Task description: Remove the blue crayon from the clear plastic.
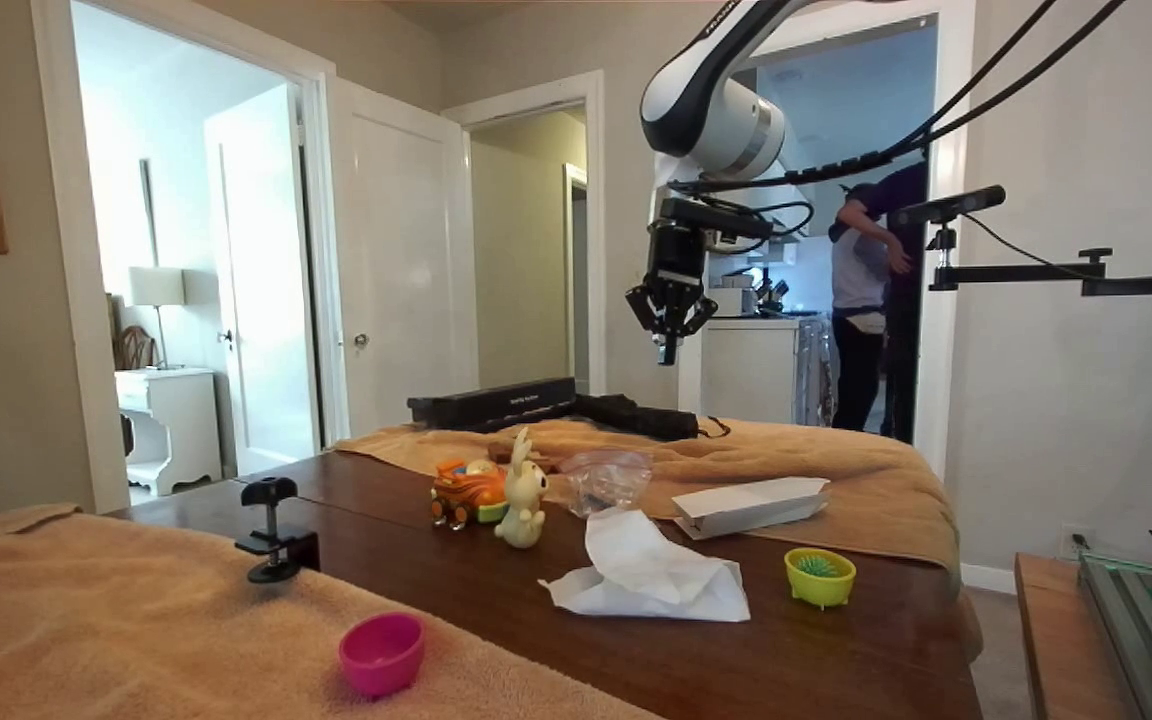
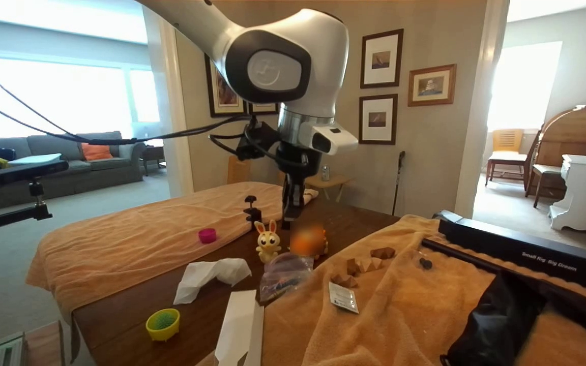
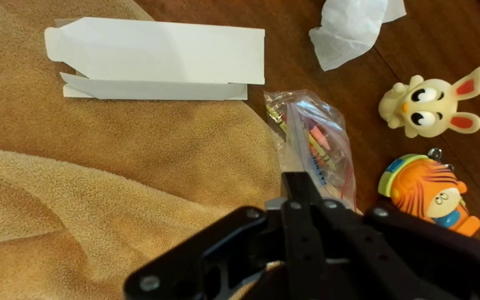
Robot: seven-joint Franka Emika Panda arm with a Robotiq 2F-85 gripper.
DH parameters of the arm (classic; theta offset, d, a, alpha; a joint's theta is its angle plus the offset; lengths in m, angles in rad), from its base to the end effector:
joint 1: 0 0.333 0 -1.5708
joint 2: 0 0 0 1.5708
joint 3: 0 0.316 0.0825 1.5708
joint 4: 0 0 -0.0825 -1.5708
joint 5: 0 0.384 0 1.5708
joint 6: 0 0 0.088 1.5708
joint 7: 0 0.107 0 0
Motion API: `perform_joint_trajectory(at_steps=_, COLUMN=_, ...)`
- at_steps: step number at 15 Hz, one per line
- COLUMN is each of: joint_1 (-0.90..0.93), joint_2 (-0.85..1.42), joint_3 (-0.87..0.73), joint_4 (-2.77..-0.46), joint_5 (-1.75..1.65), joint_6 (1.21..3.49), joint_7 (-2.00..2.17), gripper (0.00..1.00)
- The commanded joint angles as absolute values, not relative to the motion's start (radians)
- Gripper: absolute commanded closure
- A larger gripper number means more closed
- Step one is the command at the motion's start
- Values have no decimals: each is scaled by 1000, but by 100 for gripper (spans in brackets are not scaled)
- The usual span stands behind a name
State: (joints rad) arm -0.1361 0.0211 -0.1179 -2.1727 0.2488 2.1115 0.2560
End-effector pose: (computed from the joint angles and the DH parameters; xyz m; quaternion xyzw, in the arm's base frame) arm 0.5148 -0.1217 0.3775 -0.9423 0.3161 0.0408 0.1024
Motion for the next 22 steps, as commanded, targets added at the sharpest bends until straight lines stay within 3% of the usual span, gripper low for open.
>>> perform_joint_trajectory(at_steps=1, joint_1=-126, joint_2=31, joint_3=-118, joint_4=-2205, joint_5=148, joint_6=2259, joint_7=251, gripper=100)
perform_joint_trajectory(at_steps=9, joint_1=-80, joint_2=160, joint_3=-81, joint_4=-2202, joint_5=54, joint_6=2546, joint_7=198, gripper=100)
perform_joint_trajectory(at_steps=22, joint_1=-76, joint_2=233, joint_3=11, joint_4=-2203, joint_5=211, joint_6=2575, joint_7=-10, gripper=100)
